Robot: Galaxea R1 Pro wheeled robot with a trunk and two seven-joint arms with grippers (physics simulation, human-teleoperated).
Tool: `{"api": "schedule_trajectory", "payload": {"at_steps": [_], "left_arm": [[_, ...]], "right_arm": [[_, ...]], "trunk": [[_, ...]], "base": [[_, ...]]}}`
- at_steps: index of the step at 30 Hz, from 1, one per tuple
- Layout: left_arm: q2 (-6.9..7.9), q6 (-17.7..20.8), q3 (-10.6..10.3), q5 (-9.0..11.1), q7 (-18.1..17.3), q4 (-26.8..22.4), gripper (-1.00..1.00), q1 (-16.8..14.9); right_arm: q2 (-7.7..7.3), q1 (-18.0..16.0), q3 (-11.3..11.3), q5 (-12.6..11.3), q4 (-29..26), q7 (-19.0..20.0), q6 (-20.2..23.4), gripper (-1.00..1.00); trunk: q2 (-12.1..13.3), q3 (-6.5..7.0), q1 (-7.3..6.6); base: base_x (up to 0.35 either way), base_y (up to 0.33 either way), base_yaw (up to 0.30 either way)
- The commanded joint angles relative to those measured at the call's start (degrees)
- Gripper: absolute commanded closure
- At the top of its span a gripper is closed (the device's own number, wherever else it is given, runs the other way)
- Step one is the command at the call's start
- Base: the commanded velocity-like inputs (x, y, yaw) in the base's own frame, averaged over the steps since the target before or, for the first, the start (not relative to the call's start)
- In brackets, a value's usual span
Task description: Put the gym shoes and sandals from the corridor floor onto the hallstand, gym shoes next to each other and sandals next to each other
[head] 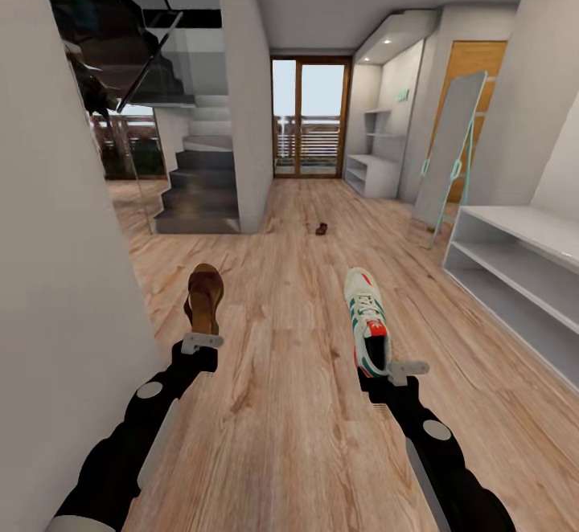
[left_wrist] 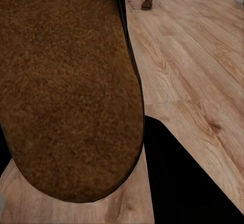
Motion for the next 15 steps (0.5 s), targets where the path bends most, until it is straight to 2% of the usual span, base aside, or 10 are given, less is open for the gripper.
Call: {"api": "schedule_trajectory", "payload": {"at_steps": [1, 15], "left_arm": [[0.03, 0.3, 0.0, -0.1, -0.2, -0.1, 1.0, 0.0], [0.02, 0.3, -0.1, -0.1, -0.2, 0.0, 1.0, -0.1]], "right_arm": [[0.0, 0.0, 0.0, 0.0, -0.1, -0.1, 0.3, 1.0], [0.0, 0.0, 0.0, 0.0, -0.1, -0.1, 0.3, 1.0]], "trunk": [[0.0, -0.06, 0.02], [0.0, -0.06, 0.02]], "base": [[0.347, 0.0, 0.0], [0.347, 0.0, 0.0]]}}
